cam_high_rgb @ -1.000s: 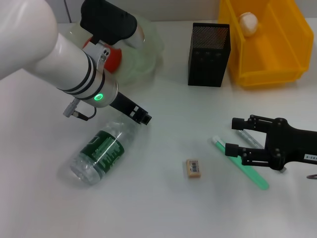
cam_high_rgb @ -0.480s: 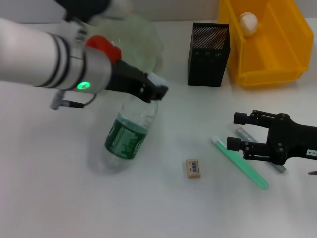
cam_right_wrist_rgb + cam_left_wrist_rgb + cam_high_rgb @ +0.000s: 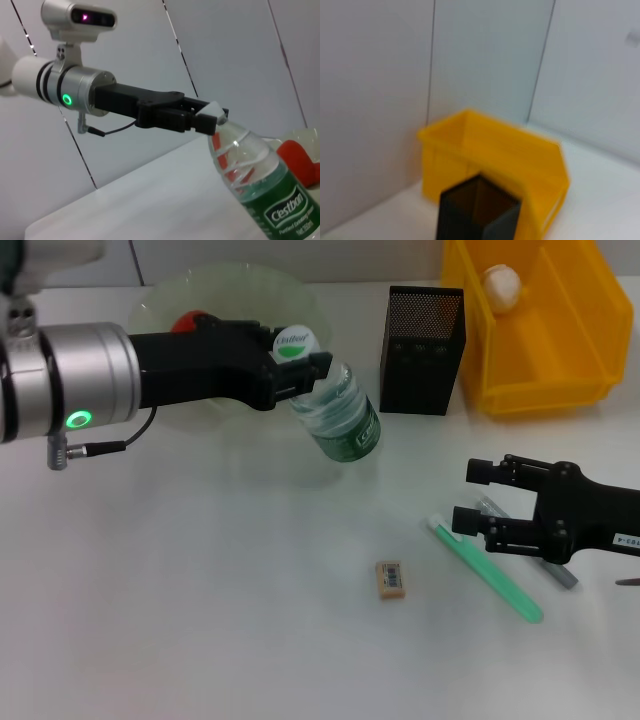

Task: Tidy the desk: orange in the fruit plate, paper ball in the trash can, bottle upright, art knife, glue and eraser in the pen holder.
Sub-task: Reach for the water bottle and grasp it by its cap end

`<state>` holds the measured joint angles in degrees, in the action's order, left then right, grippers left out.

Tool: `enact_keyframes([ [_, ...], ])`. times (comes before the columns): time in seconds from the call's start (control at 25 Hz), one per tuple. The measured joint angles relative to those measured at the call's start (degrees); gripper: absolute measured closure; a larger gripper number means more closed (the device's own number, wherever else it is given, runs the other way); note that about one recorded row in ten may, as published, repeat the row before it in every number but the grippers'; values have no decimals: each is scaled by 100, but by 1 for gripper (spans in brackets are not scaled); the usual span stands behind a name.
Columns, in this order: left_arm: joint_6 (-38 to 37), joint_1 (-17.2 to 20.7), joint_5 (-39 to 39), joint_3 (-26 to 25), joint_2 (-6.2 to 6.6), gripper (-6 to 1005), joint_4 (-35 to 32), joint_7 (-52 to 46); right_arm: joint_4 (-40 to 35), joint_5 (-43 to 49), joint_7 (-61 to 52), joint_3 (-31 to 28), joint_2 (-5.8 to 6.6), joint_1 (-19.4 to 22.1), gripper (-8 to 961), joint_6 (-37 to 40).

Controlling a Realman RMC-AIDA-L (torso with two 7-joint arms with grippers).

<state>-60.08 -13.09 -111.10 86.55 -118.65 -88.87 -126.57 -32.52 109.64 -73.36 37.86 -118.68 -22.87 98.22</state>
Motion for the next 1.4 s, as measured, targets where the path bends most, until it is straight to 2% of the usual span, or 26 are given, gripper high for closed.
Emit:
enact_keyframes([
  [0.12,38,94,1225,-235,0,548,598,1092,0,-27,-8,-25,-21,0,165,0],
  [0.24,-169,60,2581,-486,8,549,1581,2341,21,-52,-11,-50,-28,1,165,-1],
  [0.32,-352,-6,3109,-614,9,549,2047,2922,75,-86,-11,-52,-30,-16,165,-5],
  [0.36,-588,-77,3554,-770,9,549,2587,3505,126,-98,-12,-55,-30,-44,165,-31],
  [0.4,-588,-77,3554,-770,9,550,2587,3505,126,-98,-12,-55,-30,-44,165,-31],
  [0.48,-855,-149,3965,-912,9,550,3110,4142,150,-100,-12,-60,-32,-65,164,-55],
  [0.52,-995,-179,4165,-999,9,551,3420,4487,168,-105,-11,-62,-32,-77,164,-64],
  [0.56,-1278,-256,4530,-1187,9,551,3997,5154,249,-160,6,-61,-32,-113,164,-66],
  [0.68,-1763,-404,4871,-1601,9,551,4868,6090,350,-303,38,-65,-32,-135,164,-67],
  [0.72,-1763,-404,4871,-1601,9,552,4868,6090,350,-303,38,-65,-32,-135,164,-67],
  [0.84,-2149,-611,4995,-2127,12,553,5815,6898,374,-524,39,-70,-32,-92,164,-67],
  [1.0,-2228,-660,5043,-2252,3,552,6096,7318,431,-626,52,-76,-38,-85,165,-107],
  [1.16,-2240,-736,5417,-2292,-17,558,6605,7956,618,-629,158,-75,-44,-214,165,-265],
  [1.4,-2247,-798,5551,-2310,-21,600,6855,8281,790,-671,307,-87,-48,-290,165,-456],
])
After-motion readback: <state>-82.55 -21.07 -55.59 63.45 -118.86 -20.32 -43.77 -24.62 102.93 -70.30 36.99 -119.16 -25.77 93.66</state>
